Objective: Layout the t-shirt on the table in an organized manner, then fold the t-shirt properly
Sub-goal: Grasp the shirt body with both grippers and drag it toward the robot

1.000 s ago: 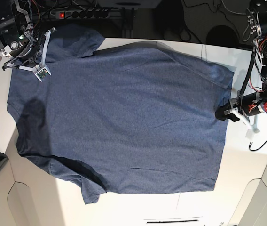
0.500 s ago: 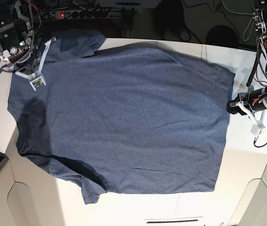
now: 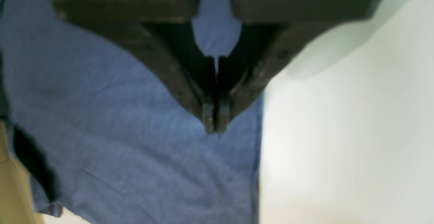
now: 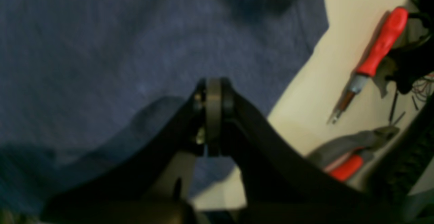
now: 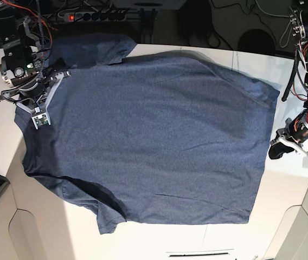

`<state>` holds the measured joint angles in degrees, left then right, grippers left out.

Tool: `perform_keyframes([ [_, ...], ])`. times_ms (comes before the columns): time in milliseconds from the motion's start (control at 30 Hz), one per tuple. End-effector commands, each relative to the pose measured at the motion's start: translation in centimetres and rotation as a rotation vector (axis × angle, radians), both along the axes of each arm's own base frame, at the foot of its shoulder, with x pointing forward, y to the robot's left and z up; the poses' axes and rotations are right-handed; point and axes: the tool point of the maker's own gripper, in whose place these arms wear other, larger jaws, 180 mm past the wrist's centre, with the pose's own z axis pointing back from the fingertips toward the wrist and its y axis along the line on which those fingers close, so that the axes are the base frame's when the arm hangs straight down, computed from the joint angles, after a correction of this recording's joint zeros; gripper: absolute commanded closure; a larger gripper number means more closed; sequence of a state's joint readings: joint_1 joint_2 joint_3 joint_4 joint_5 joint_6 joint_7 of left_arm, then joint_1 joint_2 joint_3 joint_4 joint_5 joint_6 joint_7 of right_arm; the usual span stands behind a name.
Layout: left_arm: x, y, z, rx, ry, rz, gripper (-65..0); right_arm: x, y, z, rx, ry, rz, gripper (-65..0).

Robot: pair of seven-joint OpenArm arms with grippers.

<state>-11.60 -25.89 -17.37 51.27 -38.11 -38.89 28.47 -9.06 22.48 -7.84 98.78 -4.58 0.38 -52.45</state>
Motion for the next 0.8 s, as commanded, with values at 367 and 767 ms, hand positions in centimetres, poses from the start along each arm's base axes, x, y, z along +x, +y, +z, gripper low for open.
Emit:
perform_keyframes([
  [367,-0.5,-2.1,-2.5,0.168,0.200,-0.171,0.0,0.3,2.0,-4.3,0.063,0.100,-0.068,0.0],
  [767,2.1,-3.1,-4.6,0.617,0.249,-0.226,0.0,3.2,6.8,-8.9,0.258,0.277,-0.047,0.0],
])
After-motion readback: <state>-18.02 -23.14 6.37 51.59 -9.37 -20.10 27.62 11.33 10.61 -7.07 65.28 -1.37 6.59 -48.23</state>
